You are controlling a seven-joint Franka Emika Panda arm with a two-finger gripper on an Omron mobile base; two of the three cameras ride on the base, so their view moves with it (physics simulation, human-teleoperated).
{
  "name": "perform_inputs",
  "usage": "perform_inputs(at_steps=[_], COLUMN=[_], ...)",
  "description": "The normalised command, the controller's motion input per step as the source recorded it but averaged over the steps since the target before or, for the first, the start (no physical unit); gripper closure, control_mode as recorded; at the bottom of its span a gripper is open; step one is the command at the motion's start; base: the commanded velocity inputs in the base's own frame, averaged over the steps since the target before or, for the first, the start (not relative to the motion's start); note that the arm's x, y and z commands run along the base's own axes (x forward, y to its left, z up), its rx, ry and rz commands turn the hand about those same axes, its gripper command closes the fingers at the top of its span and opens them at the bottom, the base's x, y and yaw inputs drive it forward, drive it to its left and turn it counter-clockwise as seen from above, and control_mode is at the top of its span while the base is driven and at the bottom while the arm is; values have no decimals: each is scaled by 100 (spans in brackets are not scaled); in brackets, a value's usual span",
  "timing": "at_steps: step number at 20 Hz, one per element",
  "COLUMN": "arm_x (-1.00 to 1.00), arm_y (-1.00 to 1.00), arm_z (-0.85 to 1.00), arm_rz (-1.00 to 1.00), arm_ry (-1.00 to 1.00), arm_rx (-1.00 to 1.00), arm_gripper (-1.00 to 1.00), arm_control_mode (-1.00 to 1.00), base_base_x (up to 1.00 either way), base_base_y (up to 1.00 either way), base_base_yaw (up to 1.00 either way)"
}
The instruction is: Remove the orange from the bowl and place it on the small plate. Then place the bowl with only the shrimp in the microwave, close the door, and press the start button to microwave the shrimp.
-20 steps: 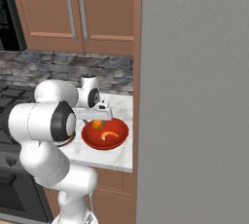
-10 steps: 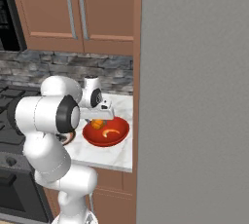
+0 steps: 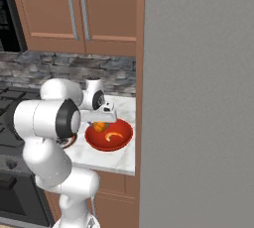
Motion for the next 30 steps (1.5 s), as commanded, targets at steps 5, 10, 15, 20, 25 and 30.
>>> perform_inputs(at_steps=[5, 10, 15, 20, 25, 30], arm_x=[-42, -59, -65, -53, -22, -3], arm_y=[-23, 2, 39, 75, 100, 97], arm_z=[26, 62, 78, 62, 13, -12], arm_rz=[0, 0, 0, 0, 0, 0], arm_ry=[-17, -17, -3, 0, 10, 10], arm_rx=[4, 3, 0, 0, -6, -11], arm_gripper=[100, 100, 100, 100, 100, 100], arm_control_mode=[-100, -100, -100, -100, -100, -100], base_base_x=[0, 0, 0, 0, 0, 0], base_base_y=[0, 0, 0, 0, 0, 0], base_base_yaw=[0, 0, 0, 0, 0, 0])
